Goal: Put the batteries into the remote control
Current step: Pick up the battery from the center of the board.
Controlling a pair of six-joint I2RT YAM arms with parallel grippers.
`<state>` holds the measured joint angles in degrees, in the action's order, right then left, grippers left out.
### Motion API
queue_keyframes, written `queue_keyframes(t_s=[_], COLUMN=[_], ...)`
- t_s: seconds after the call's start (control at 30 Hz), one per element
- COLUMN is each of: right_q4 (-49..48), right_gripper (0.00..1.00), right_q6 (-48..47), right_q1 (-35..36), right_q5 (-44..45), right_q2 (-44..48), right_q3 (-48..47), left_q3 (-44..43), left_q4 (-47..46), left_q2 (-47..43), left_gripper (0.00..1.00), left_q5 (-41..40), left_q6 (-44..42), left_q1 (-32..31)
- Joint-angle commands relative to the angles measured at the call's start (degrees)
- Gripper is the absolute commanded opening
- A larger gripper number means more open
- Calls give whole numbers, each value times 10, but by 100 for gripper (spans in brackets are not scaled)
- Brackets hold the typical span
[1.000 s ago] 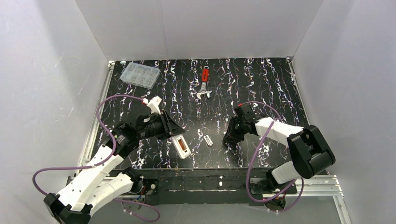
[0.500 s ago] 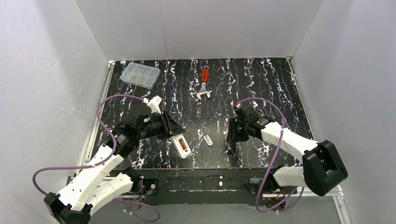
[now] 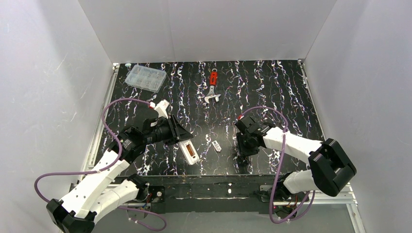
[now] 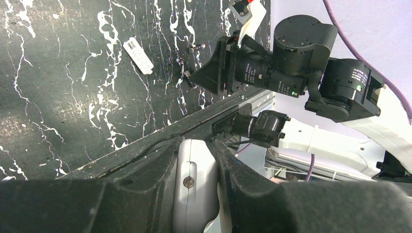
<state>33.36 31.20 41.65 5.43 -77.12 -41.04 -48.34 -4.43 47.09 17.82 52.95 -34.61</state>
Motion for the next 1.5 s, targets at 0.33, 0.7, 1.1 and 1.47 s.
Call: queue_keyframes(t_s=[0.33, 0.7, 1.1, 1.47], right_q4=[17, 34, 16, -220], right_gripper=[35, 30, 3, 1], right_q6=[0, 15, -4, -87], right_q1=[46, 57, 58, 65], right_q5=[41, 59, 35, -175], right_q2=[-54, -76, -33, 215], right_q3=[-63, -61, -74, -46], left_q3=[5, 8, 5, -4], left_q4=[4, 3, 7, 2], left_q2=[-12, -15, -16, -12], left_gripper=[0, 0, 0, 0], left_q5=[11, 10, 9, 12], left_q6=[-3, -2, -3, 1], left_q1=[3, 3, 3, 3])
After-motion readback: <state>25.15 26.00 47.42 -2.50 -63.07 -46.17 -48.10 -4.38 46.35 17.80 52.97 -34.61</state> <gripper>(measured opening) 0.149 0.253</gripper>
